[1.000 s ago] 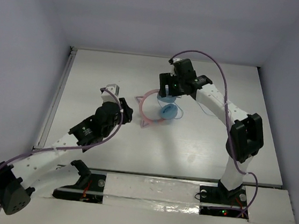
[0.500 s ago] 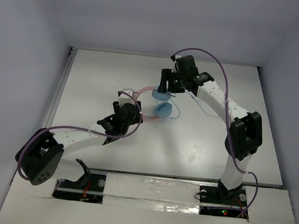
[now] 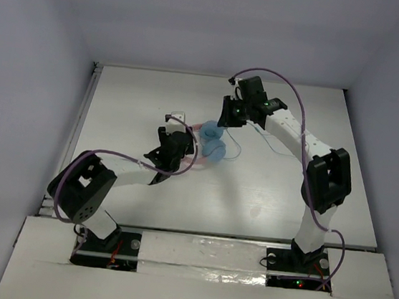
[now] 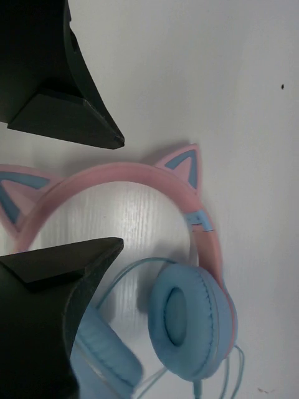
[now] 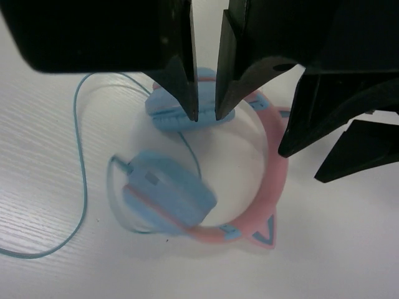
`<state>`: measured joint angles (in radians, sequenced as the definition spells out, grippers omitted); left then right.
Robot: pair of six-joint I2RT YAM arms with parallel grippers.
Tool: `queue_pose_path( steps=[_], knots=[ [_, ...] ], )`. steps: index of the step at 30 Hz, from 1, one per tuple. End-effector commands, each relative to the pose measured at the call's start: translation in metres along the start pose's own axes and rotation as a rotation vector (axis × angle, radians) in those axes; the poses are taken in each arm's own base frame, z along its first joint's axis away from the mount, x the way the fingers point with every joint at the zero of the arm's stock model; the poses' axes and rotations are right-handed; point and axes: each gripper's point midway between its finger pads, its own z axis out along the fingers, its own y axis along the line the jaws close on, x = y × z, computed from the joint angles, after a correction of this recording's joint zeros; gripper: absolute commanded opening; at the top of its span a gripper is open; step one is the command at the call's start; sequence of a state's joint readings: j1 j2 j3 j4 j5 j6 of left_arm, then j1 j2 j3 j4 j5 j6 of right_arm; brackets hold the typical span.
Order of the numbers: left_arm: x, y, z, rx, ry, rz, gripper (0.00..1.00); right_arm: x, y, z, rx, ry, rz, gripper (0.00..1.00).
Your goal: Wrap the headphones
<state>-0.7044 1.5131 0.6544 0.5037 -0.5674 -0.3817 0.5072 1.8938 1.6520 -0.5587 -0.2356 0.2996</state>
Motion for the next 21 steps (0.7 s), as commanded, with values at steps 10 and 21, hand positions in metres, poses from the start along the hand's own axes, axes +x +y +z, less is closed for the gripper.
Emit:
queue_pose_path(
  steps=[10,21],
  knots=[
    [-0.014,-0.015,0.026,0.036,-0.040,-0.047,0.46,-0.019,0.010,-0.007,-0.060,-0.069,-0.028,0.23],
    [0.010,-0.006,0.050,0.025,0.122,-0.031,0.39,-0.062,0.016,-0.064,-0.012,-0.325,-0.049,0.53]
  ],
)
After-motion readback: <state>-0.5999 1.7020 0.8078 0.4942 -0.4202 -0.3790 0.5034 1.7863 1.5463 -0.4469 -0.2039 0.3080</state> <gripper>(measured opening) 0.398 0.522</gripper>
